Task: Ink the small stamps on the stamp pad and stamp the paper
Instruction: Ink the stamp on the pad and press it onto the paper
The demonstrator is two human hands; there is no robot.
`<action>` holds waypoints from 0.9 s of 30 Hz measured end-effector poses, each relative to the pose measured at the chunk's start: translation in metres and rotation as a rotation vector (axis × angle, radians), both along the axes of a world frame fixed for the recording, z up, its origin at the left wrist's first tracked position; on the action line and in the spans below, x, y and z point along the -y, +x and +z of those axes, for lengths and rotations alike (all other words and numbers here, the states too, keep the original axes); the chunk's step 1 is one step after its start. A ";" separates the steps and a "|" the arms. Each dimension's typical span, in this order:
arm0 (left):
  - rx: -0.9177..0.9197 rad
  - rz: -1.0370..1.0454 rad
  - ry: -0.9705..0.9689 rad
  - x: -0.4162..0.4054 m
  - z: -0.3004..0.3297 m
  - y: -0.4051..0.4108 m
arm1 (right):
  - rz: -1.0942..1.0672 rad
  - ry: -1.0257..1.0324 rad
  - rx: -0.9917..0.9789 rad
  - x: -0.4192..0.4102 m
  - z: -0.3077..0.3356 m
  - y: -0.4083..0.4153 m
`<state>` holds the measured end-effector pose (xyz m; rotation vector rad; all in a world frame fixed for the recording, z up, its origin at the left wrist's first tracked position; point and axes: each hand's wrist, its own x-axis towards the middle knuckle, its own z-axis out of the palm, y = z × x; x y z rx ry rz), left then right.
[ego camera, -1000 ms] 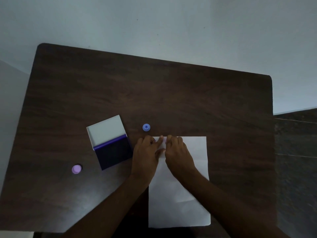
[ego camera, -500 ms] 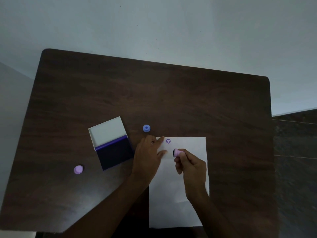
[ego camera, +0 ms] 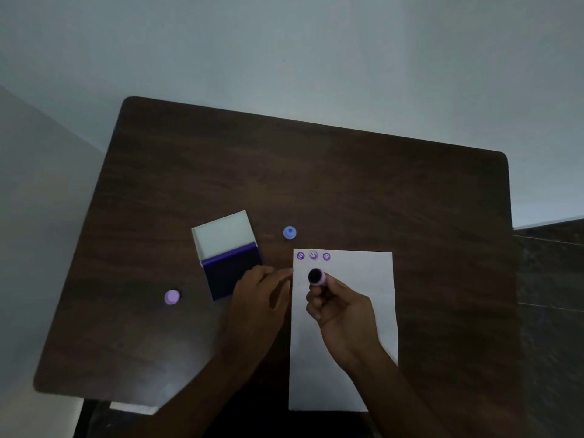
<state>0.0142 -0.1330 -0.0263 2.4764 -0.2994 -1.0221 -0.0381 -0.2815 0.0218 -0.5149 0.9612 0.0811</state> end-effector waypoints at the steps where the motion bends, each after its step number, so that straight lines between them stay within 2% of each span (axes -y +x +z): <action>1: -0.087 0.029 0.022 -0.005 -0.001 0.001 | -0.004 0.006 0.004 -0.004 0.001 0.001; 3: -0.126 0.110 -0.011 -0.012 -0.004 0.001 | -0.010 -0.004 0.013 -0.012 0.001 0.003; 5: -0.073 0.166 -0.076 -0.021 -0.001 -0.002 | -0.014 0.002 0.032 -0.021 0.002 0.006; 9: 0.147 0.172 -0.115 -0.043 0.005 -0.006 | -0.007 0.024 0.037 -0.040 0.005 0.014; 11: 0.189 0.241 -0.165 -0.054 0.012 -0.004 | 0.012 0.041 0.046 -0.051 0.007 0.018; 16: 0.453 0.338 -0.224 -0.092 0.022 0.005 | 0.062 0.062 0.019 -0.074 0.008 0.030; 22: 0.519 0.373 -0.195 -0.136 0.010 0.012 | 0.071 0.093 -0.017 -0.099 0.007 0.040; 27: 0.527 0.514 -0.102 -0.170 -0.011 0.016 | 0.082 0.109 -0.030 -0.119 0.009 0.044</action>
